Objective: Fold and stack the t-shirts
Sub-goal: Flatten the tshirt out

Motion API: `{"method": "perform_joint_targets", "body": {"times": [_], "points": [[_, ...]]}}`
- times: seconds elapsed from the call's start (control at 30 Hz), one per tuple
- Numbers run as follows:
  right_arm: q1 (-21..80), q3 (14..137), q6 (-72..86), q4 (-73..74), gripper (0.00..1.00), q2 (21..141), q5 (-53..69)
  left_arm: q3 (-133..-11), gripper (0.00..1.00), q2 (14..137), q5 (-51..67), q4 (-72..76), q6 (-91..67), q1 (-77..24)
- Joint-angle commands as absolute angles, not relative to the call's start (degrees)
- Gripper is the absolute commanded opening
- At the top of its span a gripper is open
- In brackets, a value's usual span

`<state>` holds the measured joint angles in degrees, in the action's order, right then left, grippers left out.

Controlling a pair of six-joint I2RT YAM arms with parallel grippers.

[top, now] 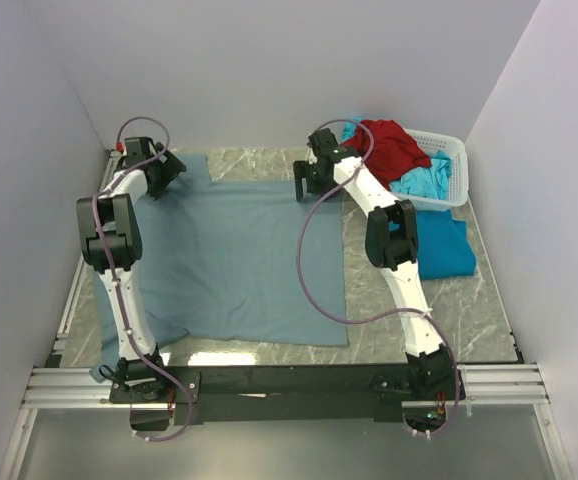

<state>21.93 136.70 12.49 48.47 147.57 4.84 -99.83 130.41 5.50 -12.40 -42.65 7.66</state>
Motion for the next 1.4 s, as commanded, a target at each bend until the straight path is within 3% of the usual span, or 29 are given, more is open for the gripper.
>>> {"method": "perform_joint_targets", "body": {"times": [0.0, 0.33, 0.57, 0.8, 1.1, 1.37], "points": [[20.83, 141.32, 10.64, 47.91, 0.89, 148.88, 7.38, -104.57, 0.99, 135.17, 8.61, -14.33, -41.66, 7.56], [20.57, 142.29, 8.35, 40.17, 0.92, 146.61, 7.30, -118.20, 0.99, 143.00, 10.11, -16.08, -42.80, 7.56], [21.18, 137.03, 6.86, 38.41, 0.93, 138.44, 6.50, -114.36, 0.99, 133.17, 9.23, -15.64, -41.49, 7.56], [26.54, 119.73, 7.99, 35.08, 0.93, 125.70, 0.71, -91.98, 0.99, 112.80, 5.01, -14.85, -39.64, 7.65], [35.49, 86.18, 17.13, 27.96, 0.93, 109.87, -1.23, -59.55, 0.99, 90.21, 5.02, -10.37, -45.42, 7.65], [37.36, 72.60, 21.01, 23.73, 0.93, 104.68, -2.71, -40.88, 0.99, 77.08, -5.17, -11.86, -53.08, 7.29]]}}
